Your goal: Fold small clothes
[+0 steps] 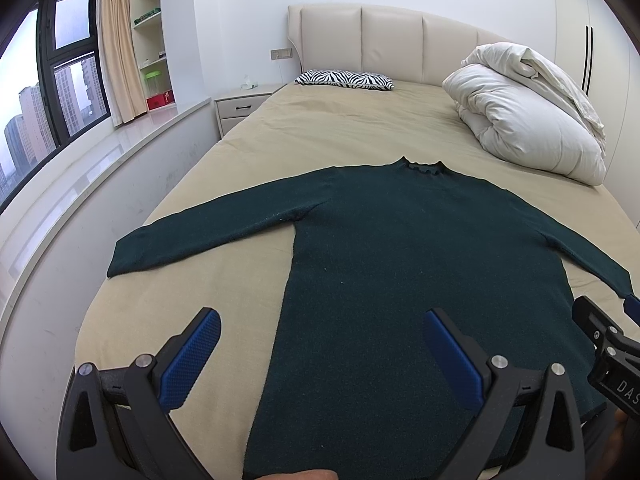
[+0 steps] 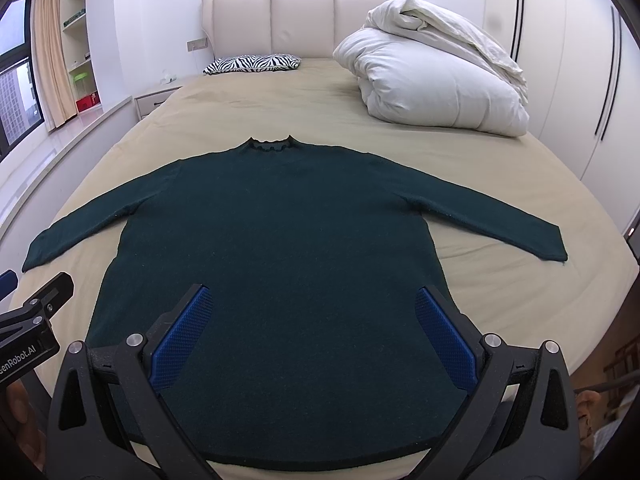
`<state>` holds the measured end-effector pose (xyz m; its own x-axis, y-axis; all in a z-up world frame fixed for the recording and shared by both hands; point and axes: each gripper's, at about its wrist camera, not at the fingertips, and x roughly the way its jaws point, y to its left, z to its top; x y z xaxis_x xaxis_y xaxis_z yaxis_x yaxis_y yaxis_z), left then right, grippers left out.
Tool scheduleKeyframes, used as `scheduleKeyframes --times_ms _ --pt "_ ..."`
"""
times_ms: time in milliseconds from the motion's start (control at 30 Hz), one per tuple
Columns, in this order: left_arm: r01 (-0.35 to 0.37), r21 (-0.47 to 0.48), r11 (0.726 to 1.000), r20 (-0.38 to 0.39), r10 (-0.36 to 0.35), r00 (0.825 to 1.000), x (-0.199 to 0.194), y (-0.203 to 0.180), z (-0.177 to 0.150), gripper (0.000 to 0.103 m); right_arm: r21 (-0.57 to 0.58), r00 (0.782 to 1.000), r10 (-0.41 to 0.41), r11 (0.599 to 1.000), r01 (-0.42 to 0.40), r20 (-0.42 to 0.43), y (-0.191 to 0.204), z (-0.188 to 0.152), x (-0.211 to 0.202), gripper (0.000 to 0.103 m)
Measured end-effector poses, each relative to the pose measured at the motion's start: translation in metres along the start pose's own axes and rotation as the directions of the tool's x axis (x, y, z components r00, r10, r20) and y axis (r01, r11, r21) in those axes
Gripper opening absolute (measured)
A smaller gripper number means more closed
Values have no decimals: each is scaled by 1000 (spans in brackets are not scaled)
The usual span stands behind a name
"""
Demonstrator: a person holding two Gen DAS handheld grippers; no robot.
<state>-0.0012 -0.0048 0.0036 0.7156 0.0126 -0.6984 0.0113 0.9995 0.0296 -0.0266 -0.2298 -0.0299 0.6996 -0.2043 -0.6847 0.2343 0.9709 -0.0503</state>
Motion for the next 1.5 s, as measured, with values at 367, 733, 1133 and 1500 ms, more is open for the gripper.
scheduleKeyframes --times_ms 367,733,1133,1500 --pt "91 -50 995 -80 -95 992 21 8 -9 103 115 999 9 993 -5 -33 -60 3 25 103" --pt "235 -73 969 -113 -242 964 38 -16 0 103 627 994 -103 773 97 -28 -317 -18 79 103" --pt "423 -180 888 -200 -454 868 88 -39 12 103 921 1000 11 390 -19 16 -504 -65 174 70" --pt "445 -270 854 -239 -507 828 121 -22 16 103 915 1000 16 404 -2 -5 -517 -31 221 14"
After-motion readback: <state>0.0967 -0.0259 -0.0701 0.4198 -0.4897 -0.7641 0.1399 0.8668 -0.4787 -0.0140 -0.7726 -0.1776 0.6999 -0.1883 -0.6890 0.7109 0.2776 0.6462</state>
